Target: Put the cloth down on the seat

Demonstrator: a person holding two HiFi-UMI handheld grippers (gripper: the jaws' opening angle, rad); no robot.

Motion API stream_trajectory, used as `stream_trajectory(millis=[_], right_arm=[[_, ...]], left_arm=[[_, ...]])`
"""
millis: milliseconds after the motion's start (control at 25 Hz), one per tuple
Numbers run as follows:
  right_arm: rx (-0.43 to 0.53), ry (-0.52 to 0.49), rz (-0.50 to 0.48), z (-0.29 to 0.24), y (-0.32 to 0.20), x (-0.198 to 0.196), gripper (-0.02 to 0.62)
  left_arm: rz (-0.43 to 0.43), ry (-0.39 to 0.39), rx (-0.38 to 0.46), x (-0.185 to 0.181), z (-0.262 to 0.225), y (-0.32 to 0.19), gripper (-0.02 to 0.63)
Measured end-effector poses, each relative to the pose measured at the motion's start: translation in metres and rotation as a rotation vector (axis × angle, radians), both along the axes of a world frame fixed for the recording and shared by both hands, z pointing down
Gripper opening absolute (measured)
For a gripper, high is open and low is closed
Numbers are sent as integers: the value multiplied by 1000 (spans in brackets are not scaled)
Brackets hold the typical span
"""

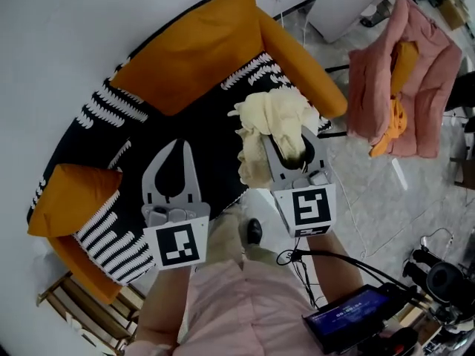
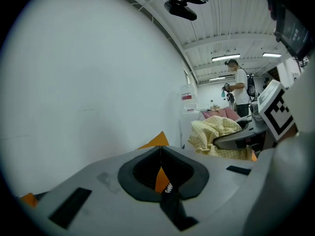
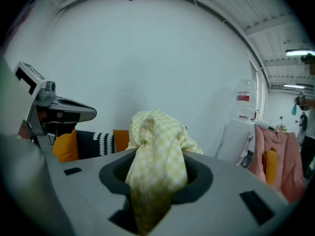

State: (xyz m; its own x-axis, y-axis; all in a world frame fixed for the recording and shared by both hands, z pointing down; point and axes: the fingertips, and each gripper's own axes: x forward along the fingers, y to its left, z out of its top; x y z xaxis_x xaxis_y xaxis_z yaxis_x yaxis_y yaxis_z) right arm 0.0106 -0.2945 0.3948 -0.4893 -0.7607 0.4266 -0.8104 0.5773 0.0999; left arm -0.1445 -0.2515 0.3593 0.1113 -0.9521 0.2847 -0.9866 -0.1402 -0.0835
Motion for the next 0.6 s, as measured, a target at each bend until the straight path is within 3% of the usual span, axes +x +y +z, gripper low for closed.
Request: stream_trajectory(millis=[600], right_arm=[[-155, 64, -43, 137, -51, -51, 167]], left_arm=[[10, 44, -155, -35, 111, -53, 11]])
